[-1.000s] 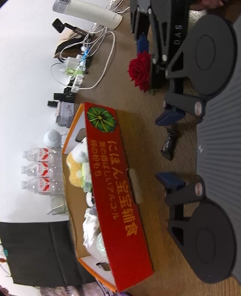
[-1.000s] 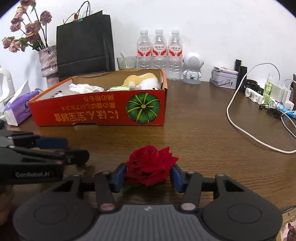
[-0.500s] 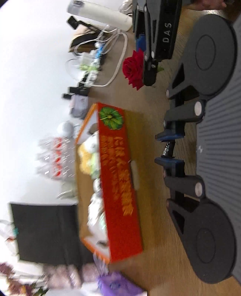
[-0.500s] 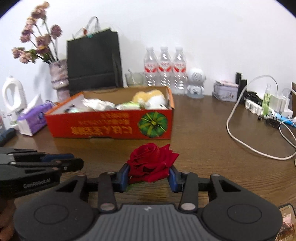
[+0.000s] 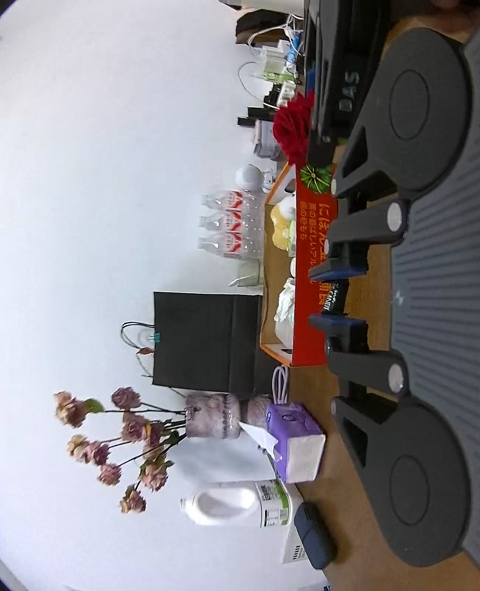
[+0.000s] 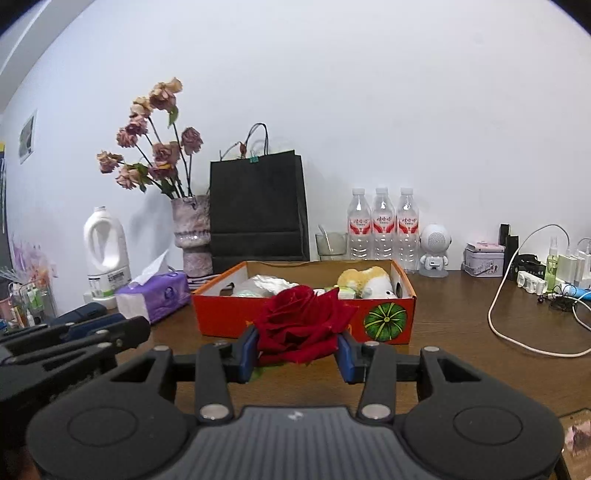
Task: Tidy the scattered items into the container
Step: 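Carry the black item and red rose into the cardboard box and open both grippers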
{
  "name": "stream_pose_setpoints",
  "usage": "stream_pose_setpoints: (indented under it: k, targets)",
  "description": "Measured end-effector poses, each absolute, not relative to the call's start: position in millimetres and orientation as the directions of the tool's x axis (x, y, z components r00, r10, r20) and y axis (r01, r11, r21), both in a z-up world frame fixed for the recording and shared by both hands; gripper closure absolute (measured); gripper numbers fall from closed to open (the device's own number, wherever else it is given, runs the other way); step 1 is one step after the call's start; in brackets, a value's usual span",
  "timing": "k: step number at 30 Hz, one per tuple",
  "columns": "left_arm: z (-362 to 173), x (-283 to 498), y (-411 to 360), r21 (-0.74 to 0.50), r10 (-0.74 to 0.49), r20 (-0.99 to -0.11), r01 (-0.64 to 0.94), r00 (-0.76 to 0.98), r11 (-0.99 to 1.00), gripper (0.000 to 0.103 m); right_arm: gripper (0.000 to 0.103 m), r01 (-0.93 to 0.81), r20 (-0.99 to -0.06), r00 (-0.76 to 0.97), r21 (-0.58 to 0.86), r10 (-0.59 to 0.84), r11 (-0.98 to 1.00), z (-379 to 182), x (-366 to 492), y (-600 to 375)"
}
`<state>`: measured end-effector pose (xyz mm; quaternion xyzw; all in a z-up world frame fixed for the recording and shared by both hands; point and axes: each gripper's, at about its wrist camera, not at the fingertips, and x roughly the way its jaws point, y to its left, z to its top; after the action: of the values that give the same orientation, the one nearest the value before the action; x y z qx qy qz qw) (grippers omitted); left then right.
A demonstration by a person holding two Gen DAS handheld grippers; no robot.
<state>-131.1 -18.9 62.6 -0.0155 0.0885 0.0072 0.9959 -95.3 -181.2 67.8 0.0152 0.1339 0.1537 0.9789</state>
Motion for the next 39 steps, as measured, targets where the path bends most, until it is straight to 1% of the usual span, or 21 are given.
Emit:
stream_pose_setpoints:
  k: [4,7,11,15,17,19,21,24,27,29,31,33,36,37,38,39]
  targets:
    - [63,-149,-19,-0.048,0.008,-0.158,-0.016,0.987,0.999,0.082,0.061,-0.288,-0.239,0.925,0.071,0.296,0.955,67,-113,-181]
    - [63,-156,-20,-0.040,0.002,-0.147,-0.008,0.989,0.999,0.082,0.061,-0.280,-0.238,0.926,0.084,0.292,0.956,64,-119,-182]
    - [59,-152,-20,-0.038,-0.023,-0.184,0.017,0.983,0.999,0.082,0.061,-0.274,-0.227,0.930,0.096,0.290,0.957,63,-121,-183]
    - [60,-140,-18,-0.070,-0.039,-0.191,0.026,0.981,0.997,0.082,0.061,-0.277,-0.225,0.929,0.101,0.293,0.956,65,-112,-187]
    - [68,-122,-15,-0.093,-0.067,-0.199,0.050,0.978,0.994,0.082,0.061,-0.285,-0.227,0.926,0.101,0.301,0.953,71,-100,-189]
    - [81,-93,-8,-0.137,-0.125,-0.217,0.097,0.968,0.986,0.082,0.060,-0.289,-0.225,0.925,0.103,0.306,0.952,83,-82,-192]
    - [95,-55,0,-0.162,-0.159,-0.240,0.122,0.958,0.979,0.082,0.060,-0.310,-0.247,0.911,0.117,0.330,0.944,98,-54,-195]
    - [119,14,7,-0.160,-0.185,-0.276,0.144,0.943,0.976,0.082,0.060,-0.344,-0.286,0.882,0.156,0.375,0.926,122,1,-197]
    - [132,91,8,-0.160,-0.211,-0.377,0.162,0.902,0.974,0.082,0.060,-0.360,-0.378,0.834,0.178,0.402,0.916,141,69,-192]
    - [128,145,6,-0.163,-0.238,-0.482,0.181,0.843,0.970,0.082,0.061,-0.371,-0.485,0.775,0.171,0.406,0.913,143,118,-184]
    - [113,190,2,-0.171,-0.270,-0.592,0.209,0.759,0.963,0.081,0.061,-0.352,-0.601,0.695,0.195,0.395,0.915,135,167,-176]
    - [95,222,-2,-0.136,-0.228,-0.666,0.185,0.710,0.973,0.081,0.061,-0.327,-0.686,0.595,0.269,0.419,0.906,120,210,-172]
    - [71,248,-6,-0.084,-0.175,-0.736,0.168,0.653,0.982,0.081,0.061,-0.293,-0.784,0.462,0.306,0.415,0.906,91,256,-161]
    - [66,254,-7,-0.078,-0.168,-0.754,0.168,0.635,0.983,0.079,0.061,-0.291,-0.808,0.430,0.298,0.403,0.909,83,265,-156]
    - [62,260,-6,-0.082,-0.167,-0.764,0.163,0.624,0.983,0.075,0.061,-0.282,-0.823,0.412,0.291,0.390,0.914,75,271,-151]
    - [59,263,-5,-0.087,-0.166,-0.771,0.156,0.615,0.984,0.059,0.060,-0.270,-0.838,0.394,0.286,0.377,0.919,68,278,-148]
